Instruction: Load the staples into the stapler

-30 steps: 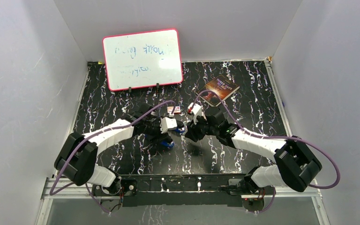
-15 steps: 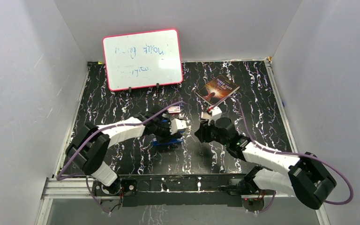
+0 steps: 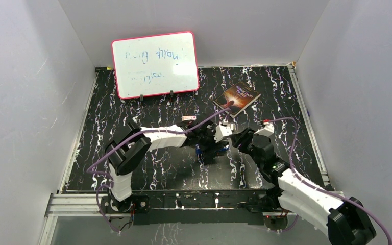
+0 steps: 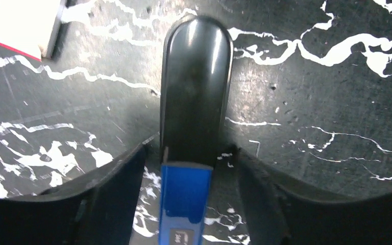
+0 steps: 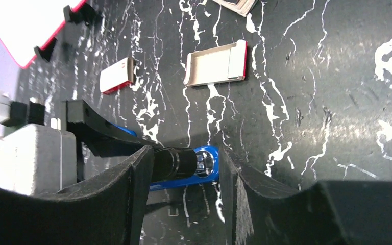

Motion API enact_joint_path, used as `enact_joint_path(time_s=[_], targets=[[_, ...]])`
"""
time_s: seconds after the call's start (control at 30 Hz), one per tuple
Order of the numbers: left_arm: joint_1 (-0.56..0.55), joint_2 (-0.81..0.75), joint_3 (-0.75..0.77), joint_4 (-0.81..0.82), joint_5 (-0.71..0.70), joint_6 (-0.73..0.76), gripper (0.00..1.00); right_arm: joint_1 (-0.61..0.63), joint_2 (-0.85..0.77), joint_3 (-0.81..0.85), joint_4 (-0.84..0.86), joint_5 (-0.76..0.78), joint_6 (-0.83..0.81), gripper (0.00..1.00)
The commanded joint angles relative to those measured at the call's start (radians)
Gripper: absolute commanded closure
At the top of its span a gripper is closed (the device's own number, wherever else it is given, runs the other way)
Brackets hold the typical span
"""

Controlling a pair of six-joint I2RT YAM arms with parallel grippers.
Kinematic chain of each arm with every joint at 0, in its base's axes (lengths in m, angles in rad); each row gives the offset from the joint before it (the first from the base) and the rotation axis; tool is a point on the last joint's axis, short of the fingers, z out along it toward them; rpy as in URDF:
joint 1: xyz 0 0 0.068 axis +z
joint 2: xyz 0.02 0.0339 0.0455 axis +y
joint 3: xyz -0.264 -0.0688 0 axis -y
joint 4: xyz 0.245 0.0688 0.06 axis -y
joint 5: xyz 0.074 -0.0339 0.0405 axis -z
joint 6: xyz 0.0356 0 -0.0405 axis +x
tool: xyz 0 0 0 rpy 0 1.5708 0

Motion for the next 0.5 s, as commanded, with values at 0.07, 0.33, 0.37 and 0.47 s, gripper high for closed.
enact_joint_path(time_s=[0.07, 0.33, 0.37, 0.47], targets=[[0.034, -0.12, -0.123, 0.019, 0.036, -0.042, 0.3, -0.005, -0.045, -0.054, 0.083, 0.001, 0.359, 0.41], [0.058, -0.153, -0.215, 0.095, 0.034, -0.075, 0.42, -0.005, 0.12, -0.092, 0.3, -0.091, 0.517, 0.37], [0.058, -0.144, -0.215, 0.112, 0.043, -0.087, 0.46, -0.006, 0.142, -0.097, 0.34, -0.095, 0.526, 0.37], [0.059, -0.122, -0.213, 0.154, 0.054, -0.123, 0.62, -0.006, 0.217, -0.094, 0.409, -0.106, 0.558, 0.37]])
